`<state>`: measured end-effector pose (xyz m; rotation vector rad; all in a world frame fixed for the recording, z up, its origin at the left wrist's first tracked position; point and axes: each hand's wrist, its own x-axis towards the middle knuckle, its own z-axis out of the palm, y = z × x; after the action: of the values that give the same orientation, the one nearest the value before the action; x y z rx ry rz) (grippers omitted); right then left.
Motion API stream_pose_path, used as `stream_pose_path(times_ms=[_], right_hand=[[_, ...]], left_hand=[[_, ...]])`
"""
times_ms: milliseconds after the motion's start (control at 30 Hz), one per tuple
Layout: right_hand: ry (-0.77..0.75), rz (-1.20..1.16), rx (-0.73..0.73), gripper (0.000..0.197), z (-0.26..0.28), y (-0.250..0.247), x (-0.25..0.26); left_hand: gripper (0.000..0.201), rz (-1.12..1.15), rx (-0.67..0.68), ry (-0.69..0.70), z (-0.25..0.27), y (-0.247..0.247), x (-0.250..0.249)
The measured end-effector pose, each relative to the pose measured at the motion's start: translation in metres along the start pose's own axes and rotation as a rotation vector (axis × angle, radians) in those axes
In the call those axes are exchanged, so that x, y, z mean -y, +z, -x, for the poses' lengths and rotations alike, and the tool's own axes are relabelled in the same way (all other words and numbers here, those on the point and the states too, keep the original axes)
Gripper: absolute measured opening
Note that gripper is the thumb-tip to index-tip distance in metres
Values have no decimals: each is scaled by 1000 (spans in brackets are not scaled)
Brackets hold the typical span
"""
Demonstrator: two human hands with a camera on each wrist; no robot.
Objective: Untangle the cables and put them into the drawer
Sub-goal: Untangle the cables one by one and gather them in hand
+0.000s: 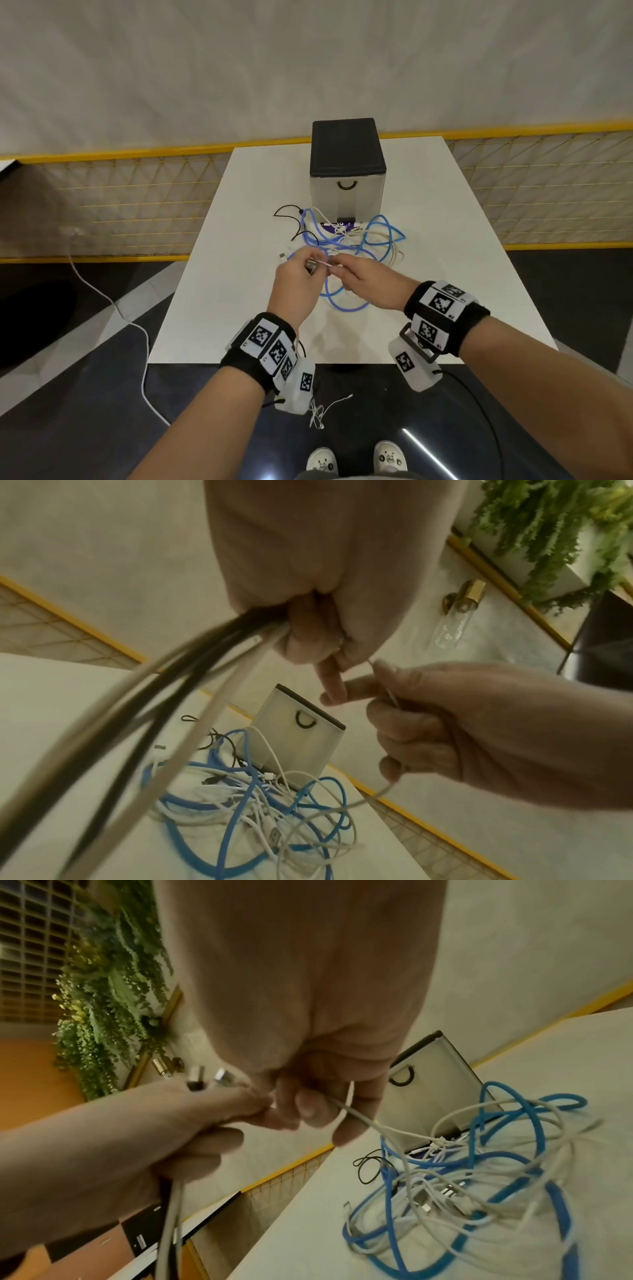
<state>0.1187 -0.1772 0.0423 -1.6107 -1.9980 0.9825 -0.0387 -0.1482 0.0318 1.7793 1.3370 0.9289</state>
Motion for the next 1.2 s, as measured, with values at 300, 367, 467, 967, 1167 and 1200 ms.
stream_pose_path(times_ms=[300, 367, 467, 967, 1167, 1200], right_hand=[[-161, -115, -75, 26, 14, 21, 1], [-177, -140, -97, 23, 13, 25, 2], [-211, -116, -71, 21, 12, 30, 1], [-168, -105, 82, 27, 20, 42, -11], [-38, -45, 34, 30, 24, 35, -50], [-45, -20, 2, 32, 22, 28, -52]], left_hand=[[42, 611, -219, -291, -21, -16, -13], [47, 656, -255, -320, -20, -15, -17], [56, 701, -203, -341, -22, -13, -13], [20, 795, -198, -206, -38, -28, -43], [14, 828, -21, -160, -44, -63, -54], [10, 713, 45, -168, -43, -61, -54]])
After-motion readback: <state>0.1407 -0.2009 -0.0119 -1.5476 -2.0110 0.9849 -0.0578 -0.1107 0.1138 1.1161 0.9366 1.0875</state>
